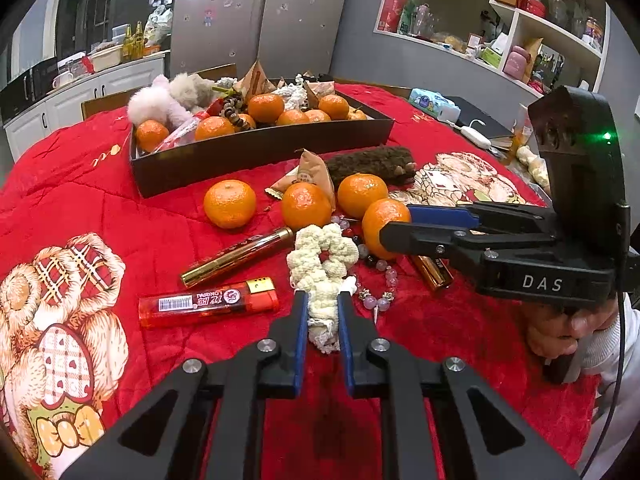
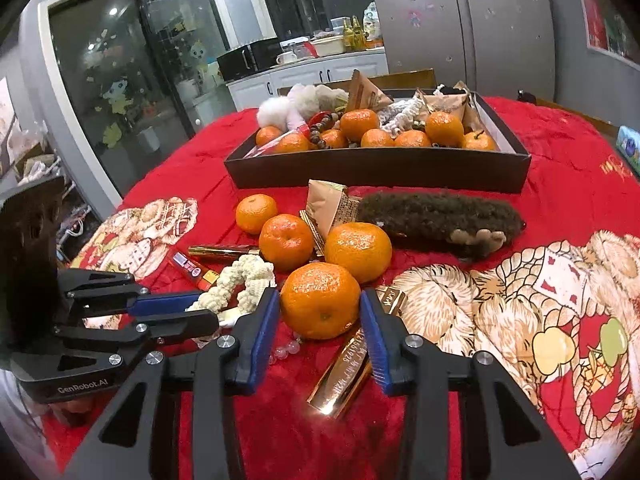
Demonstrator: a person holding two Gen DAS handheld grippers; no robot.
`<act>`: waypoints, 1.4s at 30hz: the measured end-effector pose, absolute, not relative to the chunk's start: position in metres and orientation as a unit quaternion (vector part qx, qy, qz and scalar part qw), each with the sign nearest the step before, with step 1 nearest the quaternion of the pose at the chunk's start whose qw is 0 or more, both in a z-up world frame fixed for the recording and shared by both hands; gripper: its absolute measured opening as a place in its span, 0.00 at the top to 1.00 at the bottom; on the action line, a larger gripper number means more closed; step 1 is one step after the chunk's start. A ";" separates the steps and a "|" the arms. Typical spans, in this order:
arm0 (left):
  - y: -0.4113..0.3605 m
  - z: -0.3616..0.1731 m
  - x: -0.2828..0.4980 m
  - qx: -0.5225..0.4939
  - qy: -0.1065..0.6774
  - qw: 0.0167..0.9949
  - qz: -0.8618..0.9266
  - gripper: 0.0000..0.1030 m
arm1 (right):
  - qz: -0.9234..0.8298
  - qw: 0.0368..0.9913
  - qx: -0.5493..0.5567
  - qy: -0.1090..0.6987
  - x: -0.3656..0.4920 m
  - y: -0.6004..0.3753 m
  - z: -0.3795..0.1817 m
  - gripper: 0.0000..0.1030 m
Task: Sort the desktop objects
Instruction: 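Close the left tool on the white flower scrunchie while the right tool grasps an orange, then lift the scrunchie with the left tool while the right tool lifts its orange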
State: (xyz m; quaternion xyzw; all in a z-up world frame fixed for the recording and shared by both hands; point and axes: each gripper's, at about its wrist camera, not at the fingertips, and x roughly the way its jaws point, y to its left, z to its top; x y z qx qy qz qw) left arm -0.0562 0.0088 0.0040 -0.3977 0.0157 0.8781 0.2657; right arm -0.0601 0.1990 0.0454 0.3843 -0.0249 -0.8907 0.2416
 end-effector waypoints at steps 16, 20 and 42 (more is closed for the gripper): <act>-0.001 0.021 -0.044 -0.351 0.006 0.267 0.897 0.86 | -0.893 0.244 0.376 -0.027 -0.055 0.203 0.049 0.62; -0.005 0.029 -0.041 -0.337 0.000 0.271 0.902 0.86 | -0.898 0.242 0.366 -0.022 -0.052 0.203 0.053 0.62; -0.009 0.061 -0.027 -0.277 0.010 0.243 0.930 0.86 | -0.915 0.222 0.333 -0.045 -0.046 0.218 0.078 0.62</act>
